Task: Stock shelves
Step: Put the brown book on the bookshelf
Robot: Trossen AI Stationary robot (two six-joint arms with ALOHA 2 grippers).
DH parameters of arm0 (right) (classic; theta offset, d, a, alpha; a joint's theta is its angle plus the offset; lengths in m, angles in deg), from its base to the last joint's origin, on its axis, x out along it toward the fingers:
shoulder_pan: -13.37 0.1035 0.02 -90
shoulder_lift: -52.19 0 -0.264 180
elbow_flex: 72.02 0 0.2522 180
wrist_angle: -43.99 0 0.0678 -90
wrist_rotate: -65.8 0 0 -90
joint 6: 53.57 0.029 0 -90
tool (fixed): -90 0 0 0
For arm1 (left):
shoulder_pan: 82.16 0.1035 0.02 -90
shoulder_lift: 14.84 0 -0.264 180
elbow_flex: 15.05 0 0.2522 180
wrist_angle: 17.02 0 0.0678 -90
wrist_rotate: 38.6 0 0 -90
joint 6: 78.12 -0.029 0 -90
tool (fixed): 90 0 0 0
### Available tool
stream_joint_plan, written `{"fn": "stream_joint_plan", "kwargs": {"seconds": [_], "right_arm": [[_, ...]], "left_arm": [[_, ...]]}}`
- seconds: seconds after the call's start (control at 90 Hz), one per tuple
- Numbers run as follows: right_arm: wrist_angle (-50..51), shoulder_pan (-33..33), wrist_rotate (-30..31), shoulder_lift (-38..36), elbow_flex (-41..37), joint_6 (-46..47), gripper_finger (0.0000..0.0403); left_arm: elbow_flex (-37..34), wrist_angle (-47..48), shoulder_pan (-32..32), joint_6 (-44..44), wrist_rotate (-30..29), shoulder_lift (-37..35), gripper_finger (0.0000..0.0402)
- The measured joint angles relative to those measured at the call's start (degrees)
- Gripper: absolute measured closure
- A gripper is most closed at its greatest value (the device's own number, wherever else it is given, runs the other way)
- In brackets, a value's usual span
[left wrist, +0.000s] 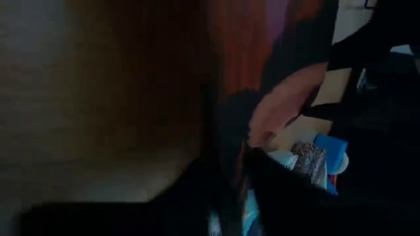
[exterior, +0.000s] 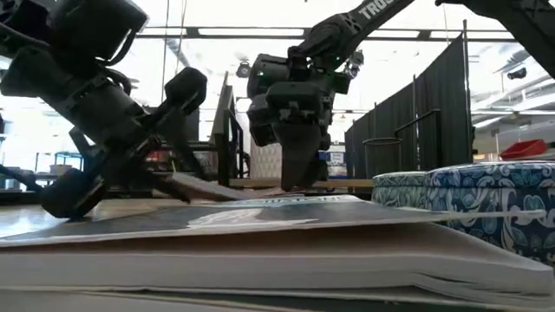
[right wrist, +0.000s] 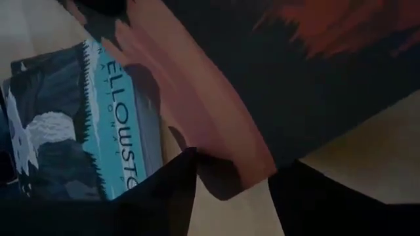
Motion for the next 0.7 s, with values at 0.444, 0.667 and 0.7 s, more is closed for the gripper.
{"fn": "stream_joint_plan", "kwargs": {"seconds": [0.444, 0.667, 0.7], "right_arm": [[14.41, 0.0, 2.99, -16.48, 0.0, -6.11, 0.0308], [13.59, -1.58, 9.57, -26.47, 0.02, -5.97, 0.0311], [13.5, -1.96, 10.26, -27.49, 0.02, -5.97, 0.0311]], "left_arm": [[26.39, 43.48, -4.57, -11.12, 1.41, -7.3, 0.0399], [51.56, 77.0, -4.33, -16.28, -11.69, -8.4, 0.04], [55.05, 82.12, -4.02, -16.46, -15.55, -8.37, 0.0401]]}}
